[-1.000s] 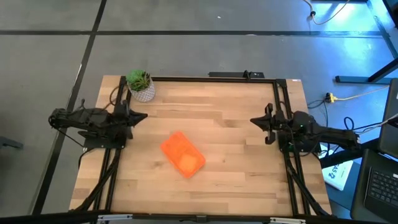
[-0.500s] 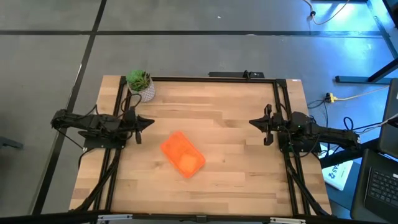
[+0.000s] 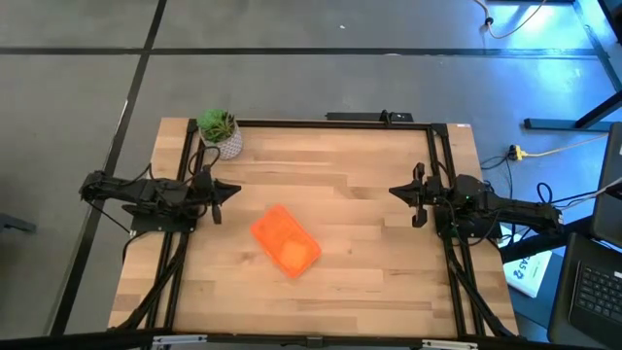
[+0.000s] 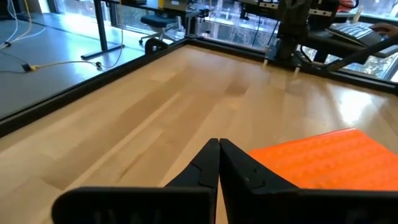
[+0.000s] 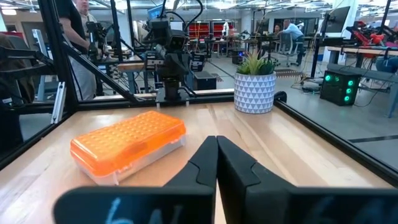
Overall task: Pack school essentials
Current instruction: Return to Home Position
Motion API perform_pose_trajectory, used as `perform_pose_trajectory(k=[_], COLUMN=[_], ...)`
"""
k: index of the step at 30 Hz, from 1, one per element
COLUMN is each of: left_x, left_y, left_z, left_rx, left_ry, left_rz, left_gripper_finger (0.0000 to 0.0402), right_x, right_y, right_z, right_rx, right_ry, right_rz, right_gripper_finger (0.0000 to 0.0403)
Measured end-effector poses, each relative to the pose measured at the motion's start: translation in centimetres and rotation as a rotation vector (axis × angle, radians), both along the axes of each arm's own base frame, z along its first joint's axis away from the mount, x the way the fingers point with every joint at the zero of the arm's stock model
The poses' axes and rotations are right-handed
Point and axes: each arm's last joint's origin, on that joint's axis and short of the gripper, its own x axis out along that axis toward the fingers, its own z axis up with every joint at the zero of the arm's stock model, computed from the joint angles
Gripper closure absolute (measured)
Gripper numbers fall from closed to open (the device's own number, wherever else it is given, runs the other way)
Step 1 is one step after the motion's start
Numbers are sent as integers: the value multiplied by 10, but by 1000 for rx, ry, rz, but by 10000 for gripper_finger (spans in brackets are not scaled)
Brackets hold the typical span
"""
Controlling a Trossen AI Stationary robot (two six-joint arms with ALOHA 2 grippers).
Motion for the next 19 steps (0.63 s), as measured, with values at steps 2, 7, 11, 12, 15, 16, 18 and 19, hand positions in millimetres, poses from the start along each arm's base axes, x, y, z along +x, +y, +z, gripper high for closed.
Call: perform_pose_trajectory(k=[2, 7, 11, 12, 15, 16, 18, 19], left_x=[0, 0, 0, 0, 0, 0, 0, 0], left_y=[0, 0, 0, 0, 0, 0, 0, 0], left_z=[0, 0, 0, 0, 0, 0, 0, 0], left_rx=[1, 3, 3, 3, 3, 3, 4, 4], left_ry=[1, 2, 3, 3, 3, 3, 3, 4], left_rz=[-2, -4, -5, -5, -5, -5, -5, -6], left_gripper_finger=[394, 386, 381, 380, 378, 378, 380, 382], right_x=[0, 0, 0, 0, 0, 0, 0, 0], right_y=[0, 0, 0, 0, 0, 0, 0, 0], right_z=[0, 0, 0, 0, 0, 0, 0, 0], right_rx=[1, 0, 0, 0, 0, 0, 0, 0], right_ry=[0, 0, 0, 0, 0, 0, 0, 0], right_rz=[1, 2, 3, 3, 3, 3, 3, 3], right_gripper_finger=[395, 386, 384, 384, 384, 383, 383, 383])
